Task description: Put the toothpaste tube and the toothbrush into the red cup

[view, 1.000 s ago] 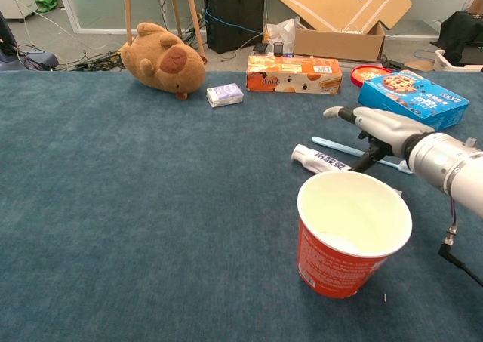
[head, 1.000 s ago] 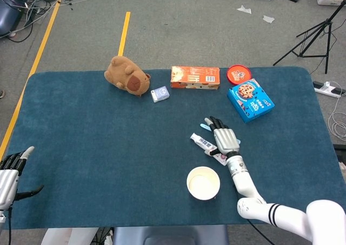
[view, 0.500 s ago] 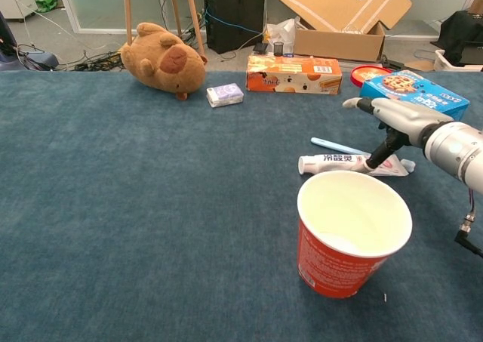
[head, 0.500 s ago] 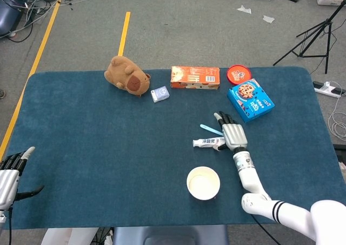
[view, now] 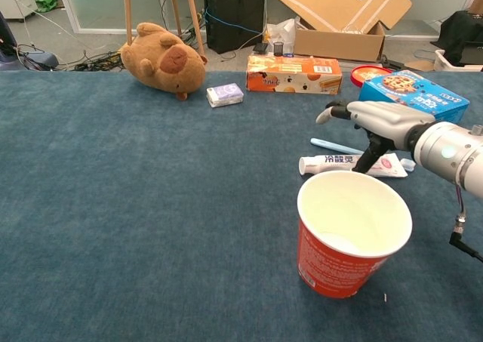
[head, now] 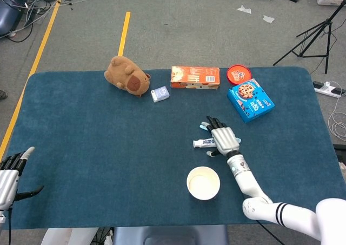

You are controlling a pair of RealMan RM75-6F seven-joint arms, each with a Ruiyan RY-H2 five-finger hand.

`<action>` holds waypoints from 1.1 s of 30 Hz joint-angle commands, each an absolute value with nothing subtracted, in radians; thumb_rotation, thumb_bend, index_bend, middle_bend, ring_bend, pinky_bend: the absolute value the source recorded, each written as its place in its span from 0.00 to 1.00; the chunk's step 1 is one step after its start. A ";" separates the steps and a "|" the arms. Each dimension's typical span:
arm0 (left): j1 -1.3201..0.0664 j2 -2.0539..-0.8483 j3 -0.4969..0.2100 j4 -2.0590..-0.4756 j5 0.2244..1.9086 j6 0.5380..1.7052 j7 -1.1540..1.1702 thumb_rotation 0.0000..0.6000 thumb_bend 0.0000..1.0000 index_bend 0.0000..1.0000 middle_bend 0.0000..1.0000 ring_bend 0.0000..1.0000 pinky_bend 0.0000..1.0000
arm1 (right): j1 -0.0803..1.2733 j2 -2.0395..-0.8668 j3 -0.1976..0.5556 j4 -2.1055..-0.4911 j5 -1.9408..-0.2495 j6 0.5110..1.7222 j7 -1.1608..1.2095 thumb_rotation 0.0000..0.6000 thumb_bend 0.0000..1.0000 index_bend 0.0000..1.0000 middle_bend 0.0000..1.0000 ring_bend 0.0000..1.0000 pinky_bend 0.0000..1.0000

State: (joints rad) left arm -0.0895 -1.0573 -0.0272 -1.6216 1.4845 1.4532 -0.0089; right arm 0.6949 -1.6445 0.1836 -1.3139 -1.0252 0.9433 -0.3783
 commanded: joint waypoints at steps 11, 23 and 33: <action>-0.090 -1.056 -0.029 -1.621 1.480 1.451 -0.009 1.00 0.00 0.04 0.17 0.16 0.17 | 0.736 -1.619 0.138 -1.309 -1.031 0.919 -0.537 1.00 0.22 0.31 0.00 0.00 0.19; -0.089 -1.053 -0.030 -1.622 1.479 1.452 -0.017 1.00 0.00 0.04 0.17 0.16 0.19 | 0.747 -1.662 0.134 -1.260 -1.017 0.900 -0.537 1.00 0.22 0.34 0.00 0.00 0.19; -0.087 -1.051 -0.029 -1.623 1.481 1.455 -0.020 1.00 0.00 0.04 0.17 0.16 0.20 | 0.749 -1.680 0.134 -1.242 -1.032 0.900 -0.517 1.00 0.23 0.39 0.00 0.00 0.19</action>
